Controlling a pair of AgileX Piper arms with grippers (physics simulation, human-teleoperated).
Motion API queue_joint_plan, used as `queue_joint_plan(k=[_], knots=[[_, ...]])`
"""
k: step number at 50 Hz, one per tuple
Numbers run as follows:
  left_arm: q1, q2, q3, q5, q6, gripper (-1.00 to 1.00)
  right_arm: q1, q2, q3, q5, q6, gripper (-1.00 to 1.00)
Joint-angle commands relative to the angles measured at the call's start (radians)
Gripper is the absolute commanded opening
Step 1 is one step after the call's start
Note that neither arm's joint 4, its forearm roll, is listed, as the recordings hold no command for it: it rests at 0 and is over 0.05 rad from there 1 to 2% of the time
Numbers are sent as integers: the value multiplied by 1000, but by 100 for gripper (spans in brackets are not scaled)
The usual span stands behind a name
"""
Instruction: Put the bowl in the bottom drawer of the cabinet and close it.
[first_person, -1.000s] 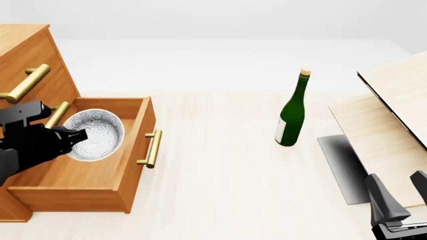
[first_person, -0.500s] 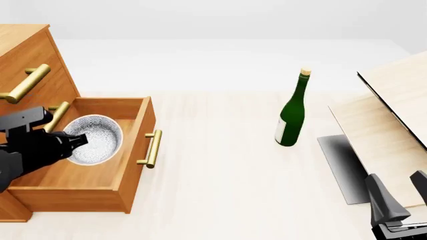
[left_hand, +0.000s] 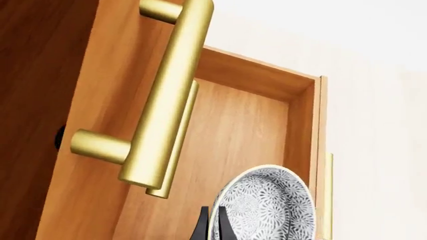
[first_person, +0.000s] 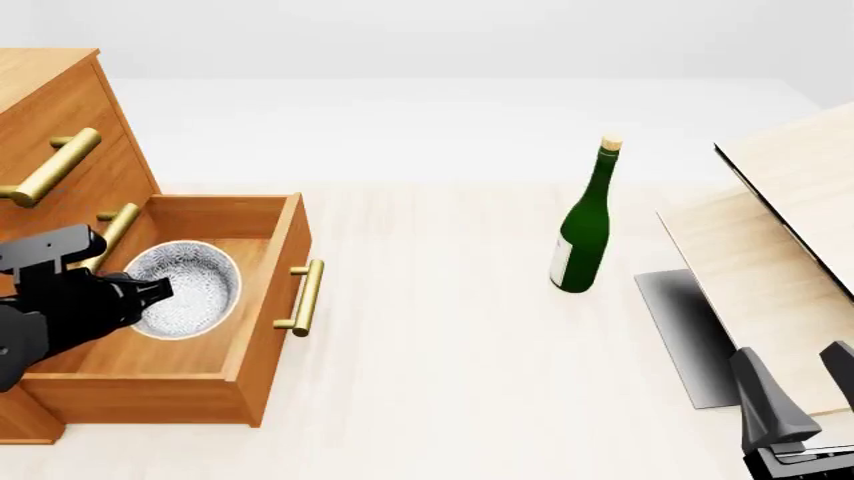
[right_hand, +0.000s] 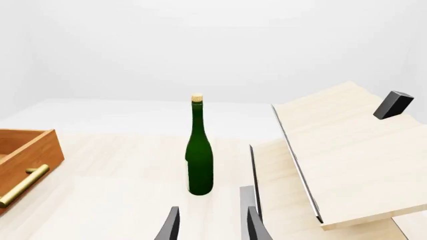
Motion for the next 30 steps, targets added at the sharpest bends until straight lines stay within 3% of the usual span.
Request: queue_joint_plan(k=[1,30], knots=[[16,2,4,-11,0,-100,0,-1,0,0,0,100],[38,56,10,-55,40,-100,0,0,0,-1,0,100]])
